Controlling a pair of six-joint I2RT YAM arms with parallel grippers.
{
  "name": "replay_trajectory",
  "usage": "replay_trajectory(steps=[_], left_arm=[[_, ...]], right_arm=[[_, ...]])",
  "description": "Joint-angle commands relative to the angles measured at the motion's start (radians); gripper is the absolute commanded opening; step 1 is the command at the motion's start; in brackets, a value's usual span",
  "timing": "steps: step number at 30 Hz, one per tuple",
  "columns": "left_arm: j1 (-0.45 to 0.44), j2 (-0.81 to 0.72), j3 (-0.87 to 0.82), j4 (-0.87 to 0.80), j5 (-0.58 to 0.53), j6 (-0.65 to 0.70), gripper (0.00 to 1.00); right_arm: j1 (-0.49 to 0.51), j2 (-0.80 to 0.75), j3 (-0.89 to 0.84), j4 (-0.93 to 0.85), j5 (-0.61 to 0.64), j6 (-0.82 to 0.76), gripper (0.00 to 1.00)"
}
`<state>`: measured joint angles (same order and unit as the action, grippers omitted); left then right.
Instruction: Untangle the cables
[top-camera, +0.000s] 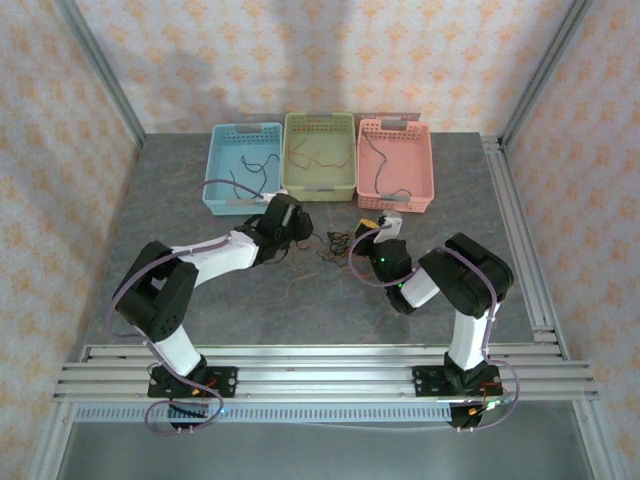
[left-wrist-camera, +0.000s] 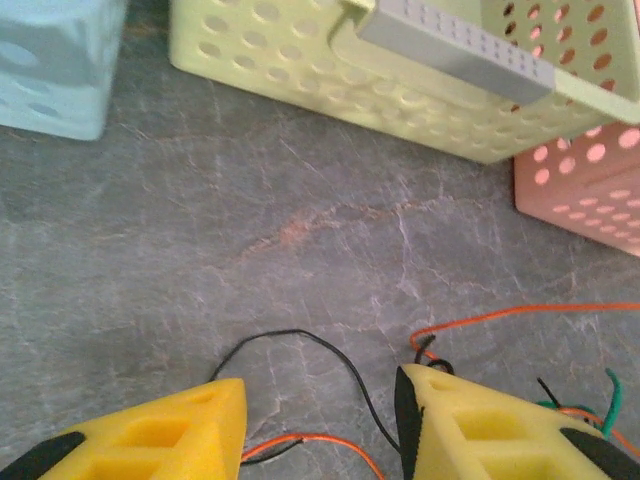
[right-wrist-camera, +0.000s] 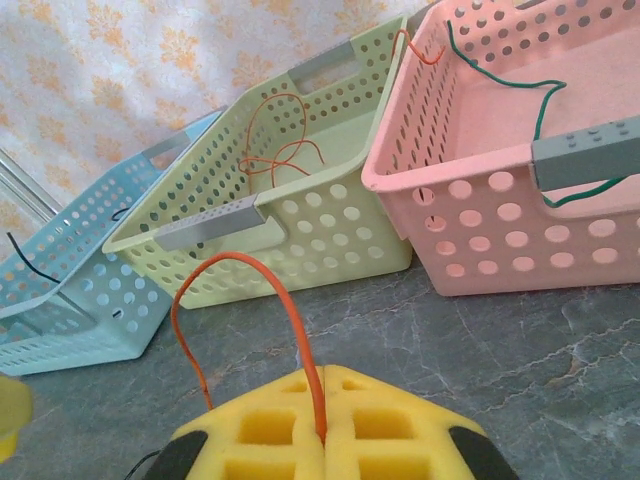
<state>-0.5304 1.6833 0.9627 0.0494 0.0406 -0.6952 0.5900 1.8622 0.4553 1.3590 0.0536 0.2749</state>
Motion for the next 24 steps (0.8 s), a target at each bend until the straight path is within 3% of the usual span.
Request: replay_trajectory(steps=[1,3,4,7,10,16,24], left_arm=[[-0.001,0.016,0.037,-0.012,0.078,0.044,0.46],[0.012,0.066,0.106,-0.076,0.19,0.091,0.49],[0.013,0.1,0.192,-0.192,0.213,0.121,0.49],[-0.003,0.133,0.32,-0.376,0.204,0.171,0.48],[-0.025,0.119,0.335,-0.44,0.231,0.204,0.49],[-0.03,0.142,0.263,-0.383,0.381,0.097,0.5],[-0.041,0.243,0.363,-0.524,0.298,0.135,0.49]], right_arm=[[-0.004,0.013,-0.01,0.048,0.025,0.024,0.0],[-0.004,0.012,-0.013,0.047,0.025,0.028,0.0],[-0.003,0.012,-0.014,0.047,0.022,0.028,0.0],[-0.004,0.009,-0.014,0.047,0.029,0.026,0.0],[-0.005,0.011,-0.013,0.047,0.026,0.026,0.0],[-0.005,0.011,-0.014,0.048,0.022,0.031,0.0],[-0.005,0.012,-0.012,0.046,0.012,0.032,0.0]])
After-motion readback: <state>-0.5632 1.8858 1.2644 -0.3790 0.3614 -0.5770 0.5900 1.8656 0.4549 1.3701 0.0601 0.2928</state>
